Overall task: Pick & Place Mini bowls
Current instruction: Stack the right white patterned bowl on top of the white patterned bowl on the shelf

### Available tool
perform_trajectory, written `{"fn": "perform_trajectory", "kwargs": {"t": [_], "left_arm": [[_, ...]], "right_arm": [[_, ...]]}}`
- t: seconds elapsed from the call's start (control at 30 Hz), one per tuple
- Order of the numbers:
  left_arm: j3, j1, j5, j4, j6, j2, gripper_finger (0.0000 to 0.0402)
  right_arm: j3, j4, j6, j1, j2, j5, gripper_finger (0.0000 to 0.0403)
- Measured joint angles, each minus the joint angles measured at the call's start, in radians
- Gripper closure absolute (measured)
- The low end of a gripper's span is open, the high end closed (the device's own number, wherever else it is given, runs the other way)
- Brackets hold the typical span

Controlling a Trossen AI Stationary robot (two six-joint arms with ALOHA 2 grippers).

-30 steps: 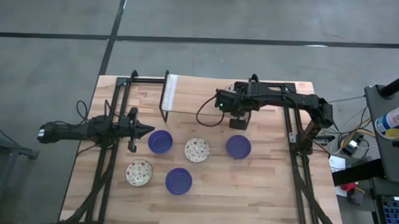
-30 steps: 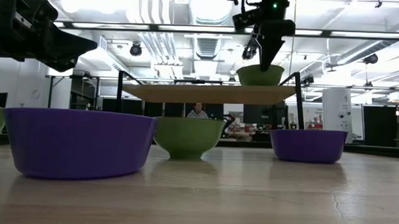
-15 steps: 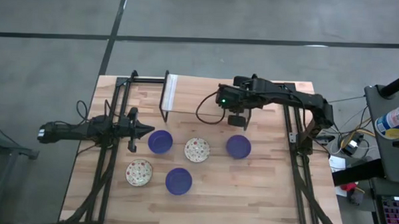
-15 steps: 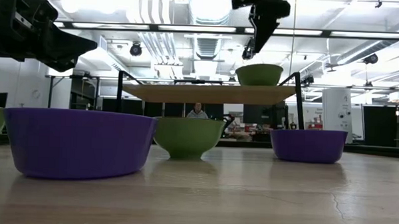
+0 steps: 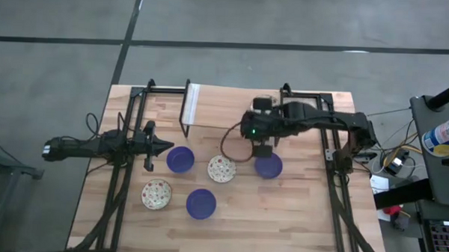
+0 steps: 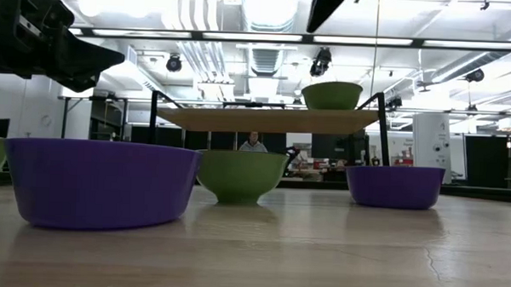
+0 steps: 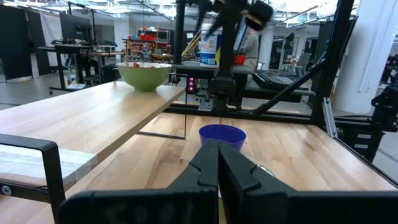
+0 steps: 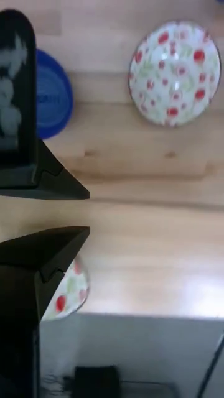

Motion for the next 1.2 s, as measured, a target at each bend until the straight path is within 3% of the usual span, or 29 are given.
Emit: {"fn": "perform_trajectory", "kwargs": {"t": [0.7, 0.93, 1.2], "left_arm": [[0.0, 0.0, 0.0, 0.0, 0.0, 0.0, 0.0401], [0.0, 0.0, 0.0, 0.0, 0.0, 0.0, 0.0401], [0.0, 0.0, 0.0, 0.0, 0.0, 0.0, 0.0401]], "right_arm": [[-0.375, 0.574, -0.103, 0.23, 0.003, -0.058, 0.0308], [-0.421, 0.677, -0.079, 0.25, 0.014, -0.061, 0.0281], [-0.391, 0.671, -0.109, 0.278, 0.09, -0.068, 0.0282]]}}
